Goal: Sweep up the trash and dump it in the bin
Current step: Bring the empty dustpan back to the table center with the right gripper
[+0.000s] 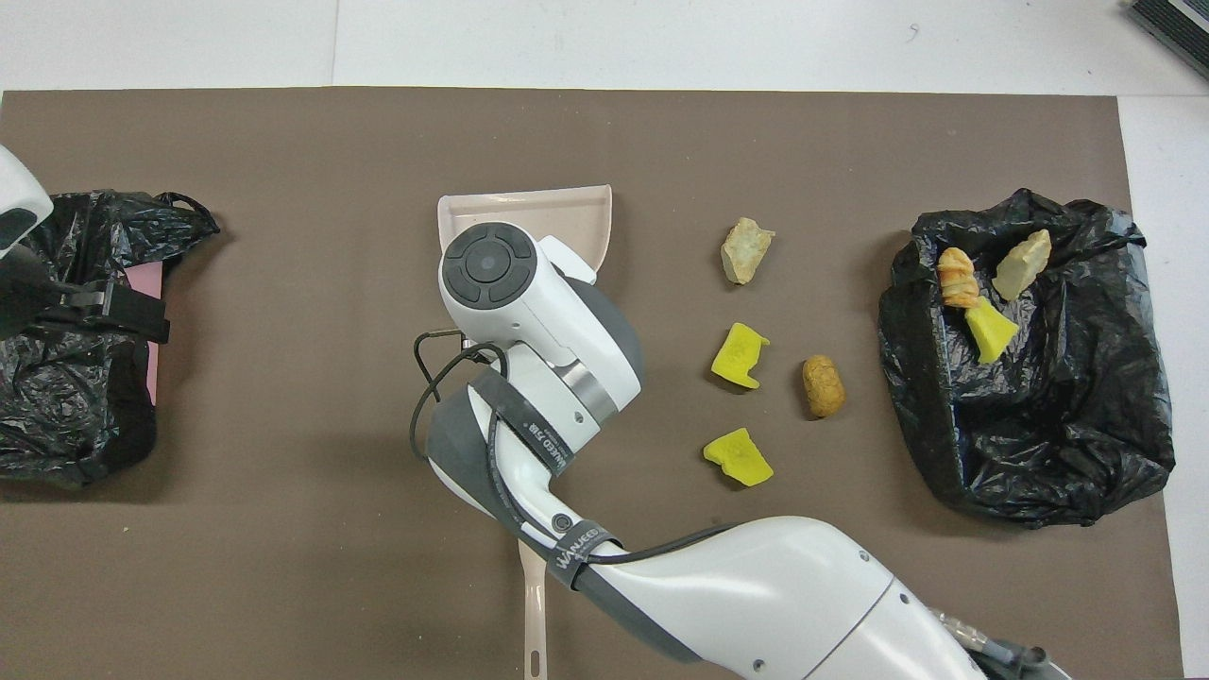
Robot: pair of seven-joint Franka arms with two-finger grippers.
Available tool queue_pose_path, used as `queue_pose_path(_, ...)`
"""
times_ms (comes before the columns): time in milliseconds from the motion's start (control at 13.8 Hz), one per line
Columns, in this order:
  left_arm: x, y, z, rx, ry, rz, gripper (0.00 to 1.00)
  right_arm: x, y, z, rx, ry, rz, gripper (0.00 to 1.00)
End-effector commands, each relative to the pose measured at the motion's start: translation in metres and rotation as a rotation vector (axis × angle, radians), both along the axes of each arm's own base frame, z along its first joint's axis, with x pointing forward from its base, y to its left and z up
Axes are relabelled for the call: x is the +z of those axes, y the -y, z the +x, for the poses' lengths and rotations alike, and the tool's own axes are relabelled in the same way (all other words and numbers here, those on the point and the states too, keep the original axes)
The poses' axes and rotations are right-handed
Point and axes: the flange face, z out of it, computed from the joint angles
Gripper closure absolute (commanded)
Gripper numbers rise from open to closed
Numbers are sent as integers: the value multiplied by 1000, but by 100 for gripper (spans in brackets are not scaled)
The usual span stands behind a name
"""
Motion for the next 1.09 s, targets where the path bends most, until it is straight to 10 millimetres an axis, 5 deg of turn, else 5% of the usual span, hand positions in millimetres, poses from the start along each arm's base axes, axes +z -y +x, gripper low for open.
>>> queue_pose_path(0,2,-2,-4,4,15,-2,0,-4,-7,1,-58,-20,56,99)
queue_pose_path(291,2,-2,-4,5,13,-2,0,11,-8,-1,-64,-1,66,56)
queue_pose_path(436,2,-2,-4,4,13,-2,0,37,2,-2,-65,13,70,38)
queue_pose_path(582,7,-2,-6,10,24,-1,0,56,13,-18,-68,3,63,30)
queue_pose_path(727,6,-3,-5,-1,33,-2,0,76,24,-39,-54,-23,26,3)
queue_pose_path(1018,-19,2,12,-23,32,-10,0,110,40,-113,-19,-66,-30,0)
